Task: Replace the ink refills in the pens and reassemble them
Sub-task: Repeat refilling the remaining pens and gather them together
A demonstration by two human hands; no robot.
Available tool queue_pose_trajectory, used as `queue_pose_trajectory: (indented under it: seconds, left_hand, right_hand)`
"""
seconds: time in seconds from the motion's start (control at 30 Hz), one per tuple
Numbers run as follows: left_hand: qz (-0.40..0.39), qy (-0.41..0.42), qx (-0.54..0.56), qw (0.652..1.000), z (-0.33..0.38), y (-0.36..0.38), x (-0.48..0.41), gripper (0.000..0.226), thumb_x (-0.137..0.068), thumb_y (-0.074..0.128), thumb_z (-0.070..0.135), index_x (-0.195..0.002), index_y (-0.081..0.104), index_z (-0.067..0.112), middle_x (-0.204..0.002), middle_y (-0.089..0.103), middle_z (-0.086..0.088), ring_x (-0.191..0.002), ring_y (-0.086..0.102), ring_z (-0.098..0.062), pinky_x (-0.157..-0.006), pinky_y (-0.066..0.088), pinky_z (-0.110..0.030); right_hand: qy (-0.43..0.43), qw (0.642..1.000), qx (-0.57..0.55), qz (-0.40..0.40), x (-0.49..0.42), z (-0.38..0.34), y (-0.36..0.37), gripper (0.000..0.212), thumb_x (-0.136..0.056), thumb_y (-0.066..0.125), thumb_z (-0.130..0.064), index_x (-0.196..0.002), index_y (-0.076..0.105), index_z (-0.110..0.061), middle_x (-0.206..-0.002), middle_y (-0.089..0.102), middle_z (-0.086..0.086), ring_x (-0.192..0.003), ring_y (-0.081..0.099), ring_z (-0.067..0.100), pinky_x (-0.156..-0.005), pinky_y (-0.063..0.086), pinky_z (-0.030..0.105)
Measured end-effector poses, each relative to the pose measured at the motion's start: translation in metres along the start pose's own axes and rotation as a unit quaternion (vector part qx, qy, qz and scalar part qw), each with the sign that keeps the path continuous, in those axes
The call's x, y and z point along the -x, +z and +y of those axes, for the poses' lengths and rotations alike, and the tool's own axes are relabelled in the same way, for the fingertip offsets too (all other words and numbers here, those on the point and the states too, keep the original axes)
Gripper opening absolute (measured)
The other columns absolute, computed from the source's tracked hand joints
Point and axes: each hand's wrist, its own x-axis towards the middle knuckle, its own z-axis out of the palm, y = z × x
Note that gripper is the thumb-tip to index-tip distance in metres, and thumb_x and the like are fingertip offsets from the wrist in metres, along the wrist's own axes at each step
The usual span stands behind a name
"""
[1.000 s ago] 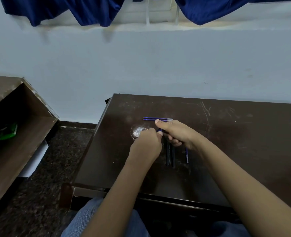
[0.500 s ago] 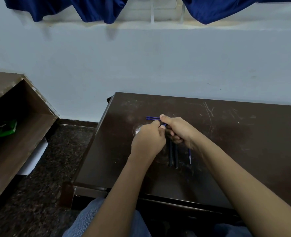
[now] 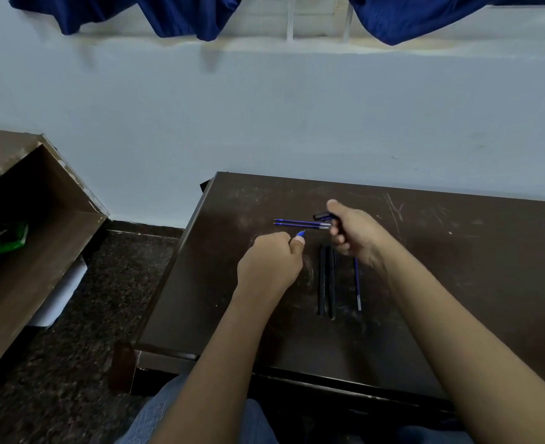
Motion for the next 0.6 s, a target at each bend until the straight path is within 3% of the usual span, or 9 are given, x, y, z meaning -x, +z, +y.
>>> queue_pose_trajectory:
  seconds: [0.07,0.13,0.23,0.33,0.43,0.53,0.6]
  left_hand:
    - [0.019,-0.016,0.03,0.999,-0.001,-0.001,-0.003,0.033,-0.1,0.032,0.03,-0.076,0.048,0.014,-0.072,0.049,0.0,-0.055,0.039,-0.008,-0.05,0.027,-0.023]
    - [0.026,-0.028,0.052,0.998,0.0,-0.002,-0.005,0.029,-0.1,0.031,0.023,-0.094,0.055,0.007,-0.074,0.047,-0.001,-0.056,0.039,-0.007,-0.048,0.026,-0.021]
    - [0.037,-0.023,0.067,0.997,-0.002,-0.004,-0.005,0.031,-0.101,0.032,0.025,-0.112,0.053,0.006,-0.071,0.042,0.004,-0.056,0.038,-0.007,-0.047,0.025,-0.019]
    - [0.048,-0.022,0.086,0.995,-0.005,-0.006,-0.004,0.033,-0.101,0.031,0.031,-0.111,0.054,0.009,-0.08,0.053,-0.002,-0.06,0.044,-0.01,-0.051,0.031,-0.023]
    - [0.042,-0.036,0.081,0.995,-0.007,-0.005,-0.005,0.036,-0.101,0.029,0.03,-0.104,0.056,0.007,-0.091,0.057,-0.008,-0.067,0.047,-0.014,-0.065,0.037,-0.03]
    - [0.036,-0.031,0.075,0.996,-0.006,-0.004,-0.006,0.033,-0.102,0.03,0.024,-0.108,0.056,0.004,-0.088,0.05,-0.004,-0.06,0.04,-0.007,-0.057,0.033,-0.025]
    - [0.037,-0.026,0.077,0.996,-0.006,-0.005,-0.005,0.03,-0.101,0.032,0.022,-0.107,0.055,0.005,-0.085,0.049,-0.002,-0.058,0.04,-0.007,-0.051,0.03,-0.02]
  right_hand:
    - [-0.011,0.999,0.029,0.011,-0.005,-0.001,-0.008,0.035,-0.098,0.044,-0.037,-0.072,0.05,-0.015,-0.06,0.046,-0.002,-0.047,0.037,0.009,-0.042,0.029,0.019]
    - [-0.062,0.987,0.15,0.011,-0.006,0.006,-0.008,0.021,-0.095,0.053,-0.03,-0.086,0.061,-0.013,-0.07,0.053,-0.003,-0.058,0.044,0.008,-0.053,0.037,0.022]
    - [-0.136,0.921,0.365,-0.016,-0.004,0.025,0.004,0.008,-0.084,0.069,-0.02,-0.091,0.069,-0.016,-0.079,0.061,-0.007,-0.072,0.054,0.006,-0.064,0.043,0.021]
    - [-0.143,0.872,0.462,-0.078,-0.001,0.041,0.021,0.015,-0.081,0.071,-0.015,-0.096,0.069,-0.014,-0.092,0.064,-0.002,-0.084,0.057,0.012,-0.072,0.043,0.022]
    - [-0.132,0.821,0.54,-0.132,-0.003,0.05,0.031,0.017,-0.08,0.072,-0.016,-0.097,0.07,-0.015,-0.1,0.066,-0.001,-0.093,0.056,0.012,-0.08,0.044,0.023]
    - [-0.112,0.788,0.587,-0.148,-0.005,0.052,0.033,0.018,-0.08,0.072,-0.021,-0.098,0.07,-0.018,-0.106,0.066,-0.003,-0.111,0.052,0.019,-0.101,0.038,0.032]
    - [-0.113,0.759,0.622,-0.155,-0.005,0.052,0.034,0.021,-0.081,0.071,-0.023,-0.102,0.069,-0.018,-0.114,0.065,0.0,-0.117,0.05,0.022,-0.106,0.032,0.034]
